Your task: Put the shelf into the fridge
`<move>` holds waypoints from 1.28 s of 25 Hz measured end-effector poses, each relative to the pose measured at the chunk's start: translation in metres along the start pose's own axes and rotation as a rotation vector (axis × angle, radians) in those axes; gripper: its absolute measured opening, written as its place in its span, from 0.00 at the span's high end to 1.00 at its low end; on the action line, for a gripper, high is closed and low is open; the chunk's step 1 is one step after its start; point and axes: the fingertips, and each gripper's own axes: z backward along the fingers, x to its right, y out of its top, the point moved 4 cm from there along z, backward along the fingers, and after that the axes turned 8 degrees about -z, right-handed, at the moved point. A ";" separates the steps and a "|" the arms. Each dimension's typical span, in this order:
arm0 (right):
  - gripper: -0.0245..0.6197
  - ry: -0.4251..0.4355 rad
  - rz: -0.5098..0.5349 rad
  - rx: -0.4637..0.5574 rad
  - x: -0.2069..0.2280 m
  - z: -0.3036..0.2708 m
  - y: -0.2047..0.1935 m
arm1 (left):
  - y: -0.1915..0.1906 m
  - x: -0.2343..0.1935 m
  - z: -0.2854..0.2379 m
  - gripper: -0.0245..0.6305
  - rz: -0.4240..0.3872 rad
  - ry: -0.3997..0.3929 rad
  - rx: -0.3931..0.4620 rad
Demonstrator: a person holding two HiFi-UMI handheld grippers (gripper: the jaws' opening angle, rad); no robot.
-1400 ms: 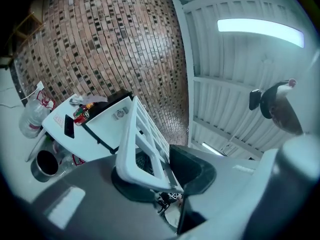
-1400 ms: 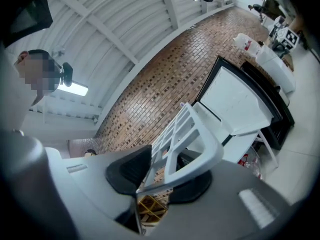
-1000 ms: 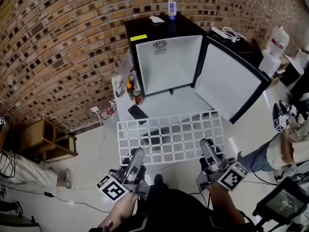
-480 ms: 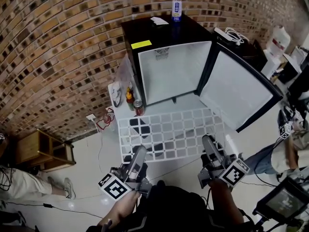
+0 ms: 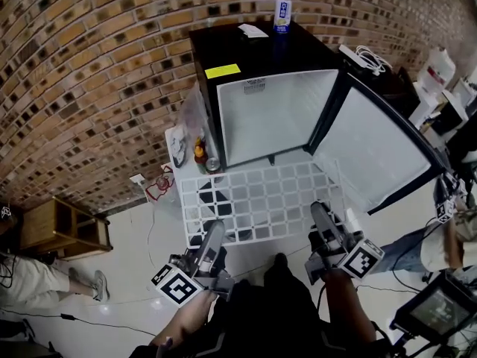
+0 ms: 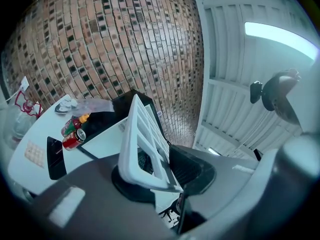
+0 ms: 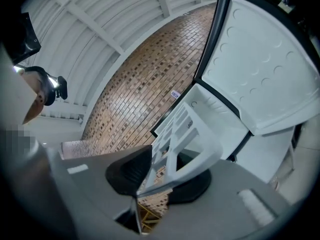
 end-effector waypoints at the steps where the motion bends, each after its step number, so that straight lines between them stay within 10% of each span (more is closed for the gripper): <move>1: 0.80 0.004 -0.007 -0.007 0.006 -0.005 0.002 | 0.000 -0.004 -0.005 0.84 -0.007 0.007 -0.001; 32: 0.80 0.038 -0.092 -0.199 0.177 -0.094 0.093 | -0.077 -0.065 -0.154 0.83 0.003 0.222 0.040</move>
